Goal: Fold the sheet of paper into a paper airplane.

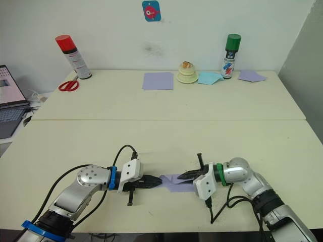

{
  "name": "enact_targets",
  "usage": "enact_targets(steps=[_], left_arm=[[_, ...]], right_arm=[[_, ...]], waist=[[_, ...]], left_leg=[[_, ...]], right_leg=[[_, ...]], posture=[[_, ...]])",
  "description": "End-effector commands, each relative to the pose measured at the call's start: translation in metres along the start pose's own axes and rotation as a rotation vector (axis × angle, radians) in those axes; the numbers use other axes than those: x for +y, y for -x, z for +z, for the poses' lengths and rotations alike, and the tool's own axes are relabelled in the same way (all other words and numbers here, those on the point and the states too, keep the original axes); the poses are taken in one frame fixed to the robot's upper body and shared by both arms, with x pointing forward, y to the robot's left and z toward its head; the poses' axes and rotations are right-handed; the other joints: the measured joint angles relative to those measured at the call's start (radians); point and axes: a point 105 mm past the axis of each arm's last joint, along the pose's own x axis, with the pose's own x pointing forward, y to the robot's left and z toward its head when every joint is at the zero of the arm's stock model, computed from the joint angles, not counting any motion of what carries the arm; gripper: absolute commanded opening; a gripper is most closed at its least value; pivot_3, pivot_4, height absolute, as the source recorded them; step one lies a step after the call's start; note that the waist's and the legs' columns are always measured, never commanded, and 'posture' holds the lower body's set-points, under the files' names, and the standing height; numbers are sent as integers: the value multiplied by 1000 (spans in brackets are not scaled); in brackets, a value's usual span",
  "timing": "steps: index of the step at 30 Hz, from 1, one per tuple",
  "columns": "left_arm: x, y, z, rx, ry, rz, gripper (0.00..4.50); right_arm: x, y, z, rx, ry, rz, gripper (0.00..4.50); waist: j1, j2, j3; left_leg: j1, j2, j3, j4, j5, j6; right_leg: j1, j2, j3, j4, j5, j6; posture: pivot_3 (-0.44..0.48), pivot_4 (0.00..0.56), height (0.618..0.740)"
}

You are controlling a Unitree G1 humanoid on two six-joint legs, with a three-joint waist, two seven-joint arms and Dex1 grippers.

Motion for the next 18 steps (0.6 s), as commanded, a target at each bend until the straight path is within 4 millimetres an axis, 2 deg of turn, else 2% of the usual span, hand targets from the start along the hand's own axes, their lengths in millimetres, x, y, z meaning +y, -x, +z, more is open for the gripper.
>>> enact_targets(steps=[1,7,18], left_arm=[[-10,8,-52,185,141,10,0],[-10,8,-53,187,140,12,0],[-13,7,-52,182,143,11,0]], right_arm=[[15,-1,4,-9,7,52,34],[22,1,4,-1,20,71,34],[35,-8,-3,77,-21,91,34]], waist=[[0,0,0],[2,0,0],[3,-2,-2]], left_leg=[[0,0,0,0,0,0],[0,0,-1,0,0,0],[1,0,-2,-1,0,0]], right_leg=[[0,0,0,0,0,0],[1,0,0,0,0,0],[1,0,0,0,-1,-2]], posture=[[0,150,740],[0,150,740],[0,150,740]])
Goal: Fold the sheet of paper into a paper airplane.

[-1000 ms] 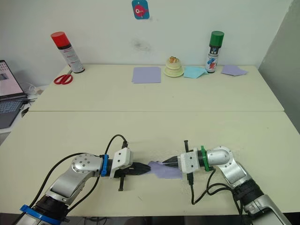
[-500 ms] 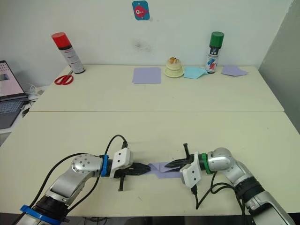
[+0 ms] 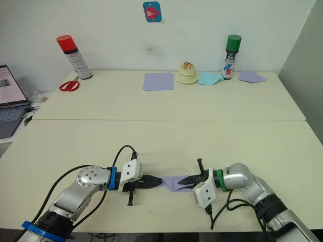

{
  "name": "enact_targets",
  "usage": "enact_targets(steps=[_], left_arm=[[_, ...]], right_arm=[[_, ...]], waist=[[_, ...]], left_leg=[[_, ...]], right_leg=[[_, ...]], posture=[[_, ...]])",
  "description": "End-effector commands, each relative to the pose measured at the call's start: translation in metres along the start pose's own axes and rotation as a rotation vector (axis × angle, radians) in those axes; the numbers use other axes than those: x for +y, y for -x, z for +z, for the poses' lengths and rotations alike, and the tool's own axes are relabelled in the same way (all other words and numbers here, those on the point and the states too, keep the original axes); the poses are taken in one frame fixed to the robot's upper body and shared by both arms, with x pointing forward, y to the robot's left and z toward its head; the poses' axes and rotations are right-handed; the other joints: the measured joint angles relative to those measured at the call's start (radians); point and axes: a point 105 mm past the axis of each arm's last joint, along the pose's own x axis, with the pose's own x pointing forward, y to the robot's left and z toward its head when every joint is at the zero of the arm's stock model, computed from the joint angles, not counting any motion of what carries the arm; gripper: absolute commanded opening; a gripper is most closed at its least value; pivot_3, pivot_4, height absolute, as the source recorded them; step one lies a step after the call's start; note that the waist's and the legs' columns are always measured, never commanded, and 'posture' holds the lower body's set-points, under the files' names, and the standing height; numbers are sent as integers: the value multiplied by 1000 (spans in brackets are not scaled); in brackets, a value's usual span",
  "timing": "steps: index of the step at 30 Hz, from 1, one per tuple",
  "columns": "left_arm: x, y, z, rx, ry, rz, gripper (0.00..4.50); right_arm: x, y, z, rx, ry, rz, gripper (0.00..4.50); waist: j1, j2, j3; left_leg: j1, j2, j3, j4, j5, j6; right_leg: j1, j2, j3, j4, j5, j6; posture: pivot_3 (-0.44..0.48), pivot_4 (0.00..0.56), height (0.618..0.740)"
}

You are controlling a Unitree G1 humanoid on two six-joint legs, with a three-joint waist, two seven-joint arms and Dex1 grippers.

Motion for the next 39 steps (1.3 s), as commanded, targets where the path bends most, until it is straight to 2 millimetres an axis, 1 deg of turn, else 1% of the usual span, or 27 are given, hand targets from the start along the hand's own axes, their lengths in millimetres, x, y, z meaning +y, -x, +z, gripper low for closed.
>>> enact_targets(steps=[1,6,9,16,22,24,27,29,32,35,39], left_arm=[[-12,8,-51,182,137,3,0],[-12,8,-51,180,138,6,0],[-11,9,-50,177,134,11,0],[-4,12,-46,168,122,34,0],[-2,12,-46,167,121,35,0],[0,13,-41,149,116,44,0],[7,16,-28,111,98,69,0],[13,18,-15,76,78,86,0],[15,25,12,8,67,77,0],[15,30,28,-22,66,56,0],[27,42,61,-81,40,47,0]], right_arm=[[20,-5,-3,34,-27,74,34],[24,-6,-8,67,-57,75,34],[28,-5,-12,85,-47,93,34],[33,-7,-8,71,-38,106,34],[39,-5,-12,88,-44,127,34],[43,-4,-15,99,-47,138,34],[46,-3,-17,112,-48,151,34],[48,-2,-18,116,-46,157,34],[49,-2,-19,122,-45,163,34],[49,-3,-20,123,-44,163,34],[49,-4,-21,125,-45,165,34]], waist=[[0,0,0],[0,-1,-2],[0,-2,-2],[0,-2,-3],[0,-2,-3],[0,-3,-3],[0,-6,-1],[0,-8,0],[1,-12,3],[1,-15,5],[3,-18,8]], left_leg=[[0,0,0,0,0,0],[1,0,0,-2,0,0],[1,0,0,-2,0,0],[3,0,0,-3,0,0],[4,0,0,-3,0,0],[5,0,0,-4,0,0],[12,0,0,-7,0,0],[17,1,0,-8,0,0],[17,2,-2,-8,0,0],[16,2,-3,-8,0,0],[16,1,-3,-8,0,-1]], right_leg=[[0,0,0,0,0,0],[0,0,0,0,0,-1],[1,0,0,0,-1,-1],[3,1,-2,0,-2,-3],[4,1,-2,0,-2,-4],[5,1,-2,0,-3,-4],[11,1,-2,-1,-4,-5],[15,0,-2,-1,-7,-6],[15,0,-2,-1,-7,-7],[14,0,-3,0,-7,-7],[14,-1,-3,-1,-7,-7]], posture=[[0,150,740],[0,150,740],[0,150,740],[0,150,740],[0,150,740],[0,150,740],[0,150,740],[0,150,740],[0,150,740],[0,150,740],[0,150,740]])
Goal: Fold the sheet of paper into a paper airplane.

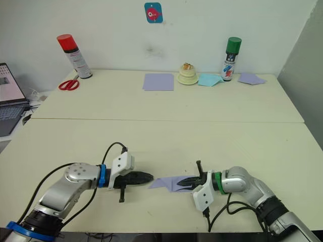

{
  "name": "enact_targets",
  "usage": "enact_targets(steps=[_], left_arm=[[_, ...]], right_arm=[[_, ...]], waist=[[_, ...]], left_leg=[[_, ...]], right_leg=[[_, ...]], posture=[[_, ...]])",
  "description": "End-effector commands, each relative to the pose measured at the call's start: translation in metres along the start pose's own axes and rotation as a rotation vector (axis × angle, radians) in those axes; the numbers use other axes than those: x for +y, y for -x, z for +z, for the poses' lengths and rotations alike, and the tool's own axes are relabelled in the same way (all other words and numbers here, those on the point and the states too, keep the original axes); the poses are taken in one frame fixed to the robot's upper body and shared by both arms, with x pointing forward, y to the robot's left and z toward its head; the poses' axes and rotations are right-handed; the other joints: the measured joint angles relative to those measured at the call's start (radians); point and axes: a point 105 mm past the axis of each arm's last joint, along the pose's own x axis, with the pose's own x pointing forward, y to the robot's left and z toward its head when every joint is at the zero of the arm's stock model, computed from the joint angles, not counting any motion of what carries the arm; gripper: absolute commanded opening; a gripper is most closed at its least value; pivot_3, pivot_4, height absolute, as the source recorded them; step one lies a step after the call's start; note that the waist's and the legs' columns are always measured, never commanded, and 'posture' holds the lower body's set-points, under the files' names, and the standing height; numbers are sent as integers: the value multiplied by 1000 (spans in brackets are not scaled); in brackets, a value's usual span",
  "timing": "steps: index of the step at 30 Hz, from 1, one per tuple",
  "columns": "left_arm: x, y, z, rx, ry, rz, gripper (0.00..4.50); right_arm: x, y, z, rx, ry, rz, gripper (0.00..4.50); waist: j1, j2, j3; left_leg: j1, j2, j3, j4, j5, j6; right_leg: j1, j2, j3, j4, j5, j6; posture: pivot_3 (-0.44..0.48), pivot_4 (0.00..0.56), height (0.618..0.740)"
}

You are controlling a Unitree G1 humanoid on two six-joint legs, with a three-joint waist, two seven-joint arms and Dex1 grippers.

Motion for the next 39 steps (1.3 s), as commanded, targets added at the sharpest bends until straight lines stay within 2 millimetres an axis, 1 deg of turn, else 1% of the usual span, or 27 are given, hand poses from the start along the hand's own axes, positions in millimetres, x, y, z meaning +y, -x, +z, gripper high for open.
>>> enact_targets(steps=[1,2,4,6,10,15,23,28,36,39], left_arm=[[5,10,43,-80,-73,-24,0],[5,9,49,-86,-95,-37,0],[4,-2,61,-101,-154,-57,0],[0,-14,65,-107,-195,-85,0],[-8,-36,57,-80,-260,-130,0],[-13,-50,46,-66,-290,-151,0],[-18,-54,31,-37,-277,-172,0],[-20,-55,17,-2,-268,-178,0],[-13,-49,-11,62,-198,-151,0],[-12,-47,-18,77,-175,-143,0]], right_arm=[[44,-1,-18,89,-70,176,34],[44,-1,-18,89,-71,176,34],[43,-1,-18,91,-72,176,34],[43,-1,-18,93,-74,176,34],[43,-1,-18,97,-77,181,34],[42,0,-16,95,-82,179,34],[43,1,-15,100,-91,179,34],[43,1,-14,100,-94,179,34],[43,2,-13,99,-94,179,34],[43,2,-12,98,-92,178,34]], waist=[[0,-2,2],[0,-2,2],[-1,-3,2],[-1,-3,2],[-3,-3,3],[-3,-3,4],[-1,-4,8],[-1,-3,8],[-1,-3,9],[0,-3,9]], left_leg=[[0,0,0,0,0,0],[0,0,0,0,0,0],[0,0,1,0,0,0],[0,0,1,0,0,0],[0,-1,2,0,0,-1],[0,-1,2,0,0,0],[0,0,1,0,0,0],[0,0,1,0,0,0],[0,0,0,0,0,0],[0,0,0,0,0,0]], right_leg=[[0,0,0,0,0,0],[0,0,0,0,0,0],[0,0,0,0,0,0],[0,0,0,0,0,0],[0,0,1,0,0,1],[0,1,0,0,0,0],[0,0,0,0,0,0],[-1,0,1,0,0,0],[-1,0,0,0,0,0],[-1,0,0,0,0,0]], posture=[[0,150,740],[0,150,740],[0,150,740],[0,150,740],[0,150,740],[0,150,740],[0,150,740],[0,150,740],[0,150,740],[0,150,740]])
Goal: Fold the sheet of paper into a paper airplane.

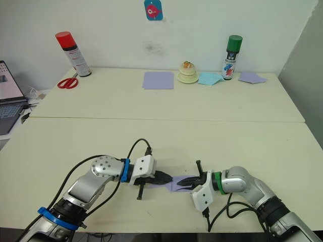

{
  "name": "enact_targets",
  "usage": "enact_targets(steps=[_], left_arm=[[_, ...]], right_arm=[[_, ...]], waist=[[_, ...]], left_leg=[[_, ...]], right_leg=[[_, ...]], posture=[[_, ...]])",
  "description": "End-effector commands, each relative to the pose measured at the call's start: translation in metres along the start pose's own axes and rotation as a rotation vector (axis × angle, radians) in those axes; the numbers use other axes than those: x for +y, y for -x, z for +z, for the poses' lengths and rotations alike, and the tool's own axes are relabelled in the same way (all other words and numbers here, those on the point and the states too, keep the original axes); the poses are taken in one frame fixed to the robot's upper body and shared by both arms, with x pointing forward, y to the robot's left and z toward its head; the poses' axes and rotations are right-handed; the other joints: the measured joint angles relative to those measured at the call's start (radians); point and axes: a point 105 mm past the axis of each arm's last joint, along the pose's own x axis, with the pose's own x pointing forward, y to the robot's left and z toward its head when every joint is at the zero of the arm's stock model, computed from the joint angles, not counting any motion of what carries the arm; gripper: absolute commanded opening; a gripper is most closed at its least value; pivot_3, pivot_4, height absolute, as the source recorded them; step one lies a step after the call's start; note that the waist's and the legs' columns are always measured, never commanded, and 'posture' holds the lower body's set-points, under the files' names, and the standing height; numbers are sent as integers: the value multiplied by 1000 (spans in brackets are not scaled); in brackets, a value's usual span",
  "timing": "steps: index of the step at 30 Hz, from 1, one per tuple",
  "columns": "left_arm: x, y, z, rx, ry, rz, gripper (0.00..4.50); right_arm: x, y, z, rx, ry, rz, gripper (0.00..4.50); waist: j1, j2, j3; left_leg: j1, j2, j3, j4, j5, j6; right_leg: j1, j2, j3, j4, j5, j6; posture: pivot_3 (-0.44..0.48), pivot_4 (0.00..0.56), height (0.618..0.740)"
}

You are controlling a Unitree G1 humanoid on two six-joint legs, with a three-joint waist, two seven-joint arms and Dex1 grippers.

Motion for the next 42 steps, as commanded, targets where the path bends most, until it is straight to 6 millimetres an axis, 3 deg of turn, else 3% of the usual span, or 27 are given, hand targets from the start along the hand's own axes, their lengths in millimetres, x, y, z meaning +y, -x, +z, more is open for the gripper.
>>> enact_targets(steps=[1,7,22,25,30,36,42], left_arm=[[-3,6,-24,67,72,13,0],[-5,8,-39,88,133,30,0],[-4,11,-47,87,197,55,0],[-5,12,-49,92,200,54,0],[-7,12,-50,97,200,50,0],[-8,11,-50,97,198,44,0],[-10,9,-51,98,200,36,0]], right_arm=[[42,2,-15,85,-85,171,34],[40,3,-14,82,-75,169,34],[32,1,0,33,-139,123,34],[29,0,1,26,-147,109,628],[27,9,7,-3,-85,95,2195],[16,34,24,-110,-100,-12,2195],[-12,64,55,-262,-141,-170,2195]], waist=[[0,0,0],[1,0,0],[11,2,1],[11,2,1],[14,3,1],[17,5,3],[16,8,11]], left_leg=[[0,0,0,0,0,0],[0,0,0,0,0,0],[0,0,-1,-1,0,0],[0,0,-1,-2,0,0],[0,0,-1,-2,0,-1],[-1,-1,0,-3,-1,-1],[-1,-1,0,-2,-1,-1]], right_leg=[[0,0,0,0,0,0],[0,0,0,0,0,0],[0,-1,0,-1,-2,1],[0,-1,0,-1,-2,1],[0,-1,0,-1,-2,1],[0,-2,-1,-4,-2,2],[0,-3,0,-3,-2,2]], posture=[[0,150,740],[0,150,740],[0,150,740],[0,150,740],[0,150,740],[0,150,740],[0,150,740]])
